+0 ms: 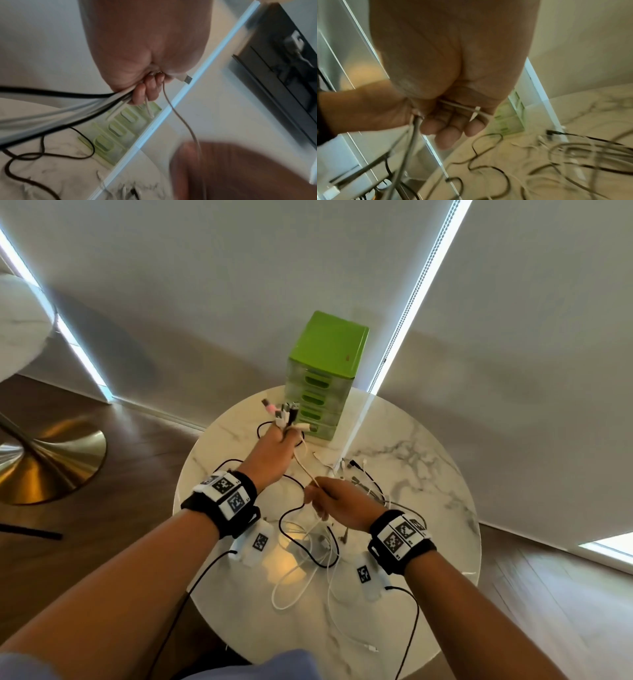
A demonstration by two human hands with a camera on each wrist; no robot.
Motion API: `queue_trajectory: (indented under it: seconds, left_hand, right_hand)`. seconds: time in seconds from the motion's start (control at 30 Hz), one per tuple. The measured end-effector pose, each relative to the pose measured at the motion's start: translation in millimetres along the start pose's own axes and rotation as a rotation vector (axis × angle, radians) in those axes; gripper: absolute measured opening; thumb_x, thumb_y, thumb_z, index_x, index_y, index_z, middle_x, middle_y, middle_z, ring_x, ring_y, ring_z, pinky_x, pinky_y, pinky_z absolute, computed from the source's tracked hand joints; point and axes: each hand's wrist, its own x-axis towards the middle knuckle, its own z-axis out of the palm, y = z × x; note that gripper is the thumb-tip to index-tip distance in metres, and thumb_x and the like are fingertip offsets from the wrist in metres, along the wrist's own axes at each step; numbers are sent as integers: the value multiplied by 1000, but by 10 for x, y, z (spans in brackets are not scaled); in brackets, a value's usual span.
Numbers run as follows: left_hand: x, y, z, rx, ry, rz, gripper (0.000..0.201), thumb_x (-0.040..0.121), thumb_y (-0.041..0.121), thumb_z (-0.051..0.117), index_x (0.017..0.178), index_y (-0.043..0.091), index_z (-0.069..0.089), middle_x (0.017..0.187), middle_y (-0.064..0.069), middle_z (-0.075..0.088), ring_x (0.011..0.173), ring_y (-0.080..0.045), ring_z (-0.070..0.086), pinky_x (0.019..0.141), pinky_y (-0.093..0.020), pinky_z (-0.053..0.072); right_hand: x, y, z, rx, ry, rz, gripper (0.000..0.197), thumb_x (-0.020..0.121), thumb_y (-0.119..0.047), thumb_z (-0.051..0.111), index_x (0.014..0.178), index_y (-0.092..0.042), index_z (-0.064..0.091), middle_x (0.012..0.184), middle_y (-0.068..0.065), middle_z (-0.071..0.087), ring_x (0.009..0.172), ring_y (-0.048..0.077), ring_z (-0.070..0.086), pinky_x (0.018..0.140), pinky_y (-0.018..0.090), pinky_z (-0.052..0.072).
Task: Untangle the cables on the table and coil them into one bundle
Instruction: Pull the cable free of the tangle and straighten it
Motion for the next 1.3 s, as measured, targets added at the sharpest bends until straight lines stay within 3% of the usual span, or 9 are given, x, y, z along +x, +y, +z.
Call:
queue_trajectory:
  seconds: [0.17,0.4,0.6,0.67,0.73,0.83,0.97,1.1,1.3]
  left_hand:
    - [38,48,-211,3,36,82,9,108,36,44,112,28,45,60,12,44,49,-6,40,57,-32,33]
    - [-14,53,-474,-51,161,133,21,106,36,47,112,16,47,66,10,43,58,-13,40,58,-46,41]
    - [-147,66,-755,33,197,196,46,107,41,46,135,6,42,87,13,51,79,-6,51,92,-49,50]
    - [-214,80,-878,36,219,182,63,104,51,46,142,2,35,98,-2,62,91,-19,62,97,-55,49]
    - [-307,72,-1015,53,258,167,65,104,51,48,144,2,36,107,-13,65,99,-24,65,96,-53,49]
    - [-425,-15,-1261,68,334,175,24,106,36,50,118,16,52,81,11,57,71,0,56,74,-34,46]
    - [-683,-157,-1665,79,446,152,5,105,26,53,102,28,50,85,11,54,76,1,54,78,-29,48]
    - [-935,-408,-1982,96,483,119,13,105,17,54,110,8,62,79,13,53,65,11,54,65,-7,39]
    - [-1285,-808,-2369,28,604,0,45,98,32,63,131,2,57,96,23,70,96,8,64,87,-14,47]
  right_hand:
    - [6,440,119,-25,104,-9,19,107,-32,44,94,-21,54,81,-11,68,82,13,63,83,33,49]
    - [80,799,-55,-514,100,340,30,105,-46,39,106,-34,66,119,-1,50,116,27,44,98,43,38]
    - [413,191,-100,-354,130,59,31,106,-30,47,124,-16,68,109,14,60,106,33,59,96,38,45]
    - [526,-129,-26,-302,111,-50,27,102,-25,54,120,-14,71,112,12,68,104,25,61,95,34,47]
    - [636,-386,145,-265,44,-161,25,97,-22,64,119,-14,72,107,8,71,94,18,62,90,32,50]
    - [794,-637,492,-230,-105,-254,33,91,-25,73,122,-15,71,103,2,72,88,14,65,86,30,54]
    - [1032,-864,961,-263,-226,-336,33,102,-22,57,132,-11,65,126,6,70,111,20,64,96,18,43]
    - [1285,-968,1391,-281,-299,-316,37,106,-21,49,140,-8,58,117,17,64,109,31,58,84,19,32]
    - [1599,-1180,1964,-287,-405,-333,37,104,-11,47,138,-9,60,125,19,65,120,34,58,106,36,40]
